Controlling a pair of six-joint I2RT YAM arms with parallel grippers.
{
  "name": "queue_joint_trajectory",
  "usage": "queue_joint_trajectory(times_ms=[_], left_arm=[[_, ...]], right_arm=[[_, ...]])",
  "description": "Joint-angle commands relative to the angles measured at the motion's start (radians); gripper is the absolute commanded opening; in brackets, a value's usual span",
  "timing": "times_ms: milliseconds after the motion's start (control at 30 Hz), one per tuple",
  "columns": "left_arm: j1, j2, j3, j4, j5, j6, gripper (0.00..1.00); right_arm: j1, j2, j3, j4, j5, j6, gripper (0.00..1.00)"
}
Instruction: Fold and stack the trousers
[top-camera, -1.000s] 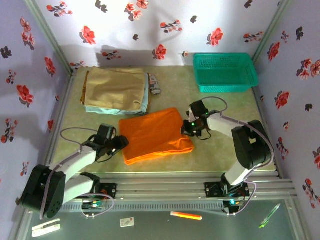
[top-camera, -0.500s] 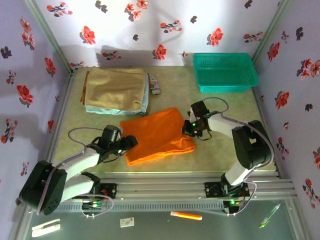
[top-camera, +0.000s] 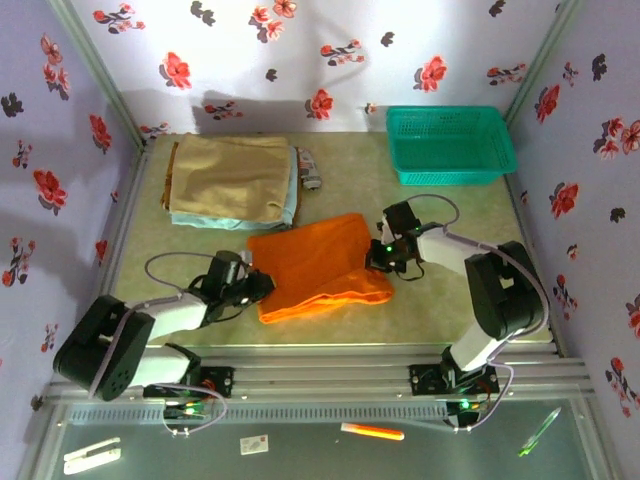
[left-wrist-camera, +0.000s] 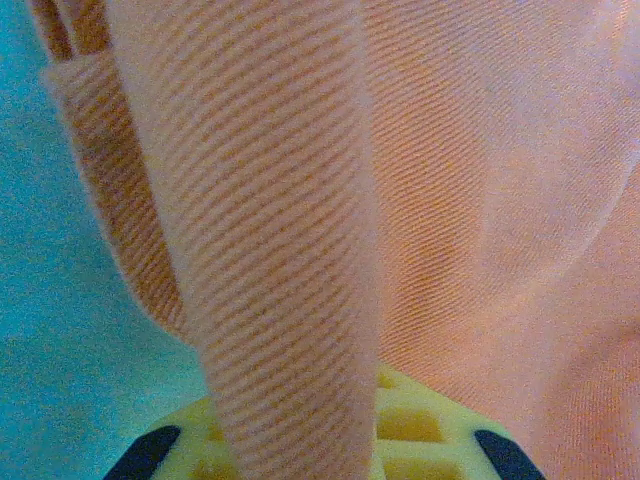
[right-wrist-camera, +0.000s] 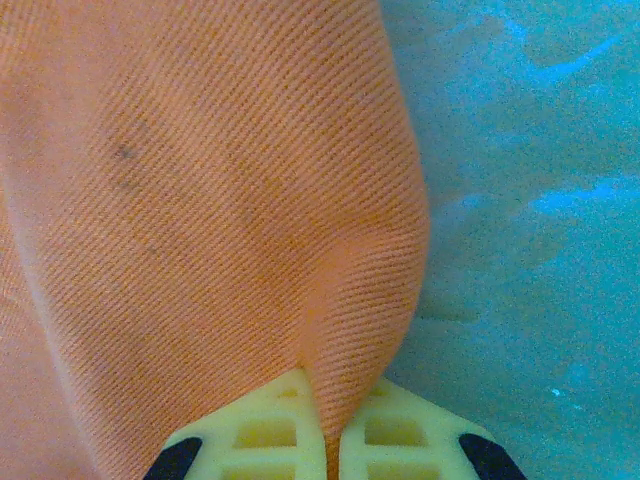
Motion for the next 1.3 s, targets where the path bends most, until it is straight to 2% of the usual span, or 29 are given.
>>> queue_joint_trajectory(times_ms=[0,67,167,467,600,667,867,900,1000,1133,1267], left_arm=[[-0.016,-0.133,0.066,-0.245,-0.035,0.054,0.0],[-0.013,-0.248,0.147,-0.404,-0.074,0.081,0.0],[-0.006,-0.321,0.252,-0.552,-0.096,0.122,0.0],[-0.011,-0.333,0.372,-0.632,-0.09,0.145,0.0],[0.004,-0.276,0.608,-0.802,-0.163,0.256,0.0],[0.05,-0.209,0.746,-0.853,-0.164,0.308,0.0],[0.243,0.015,1.114,-0.966,-0.167,0.468,0.0],[0.278,0.049,1.167,-0.976,-0.136,0.48,0.0],[0.327,0.137,1.306,-1.009,-0.107,0.516,0.0],[0.439,0.246,1.45,-1.041,-0.081,0.541,0.0],[0.559,0.385,1.566,-1.063,-0.009,0.554,0.0]], right_arm=[[0.008,-0.086,0.004,-0.054,-0.015,0.018,0.0],[0.008,-0.142,0.014,-0.076,0.002,0.03,0.0],[0.008,-0.216,0.032,-0.106,0.029,0.045,0.0],[0.009,-0.366,0.078,-0.169,0.037,0.081,0.0],[0.03,-0.441,0.15,-0.209,0.052,0.102,0.0],[0.062,-0.436,0.221,-0.215,0.07,0.115,0.0],[0.129,-0.283,0.44,-0.153,0.086,0.141,0.0],[0.135,-0.244,0.485,-0.142,0.077,0.142,0.0],[0.144,-0.131,0.599,-0.105,0.063,0.148,0.0],[0.146,0.05,0.767,-0.069,0.014,0.172,0.0],[0.15,0.237,0.919,-0.044,-0.027,0.208,0.0]])
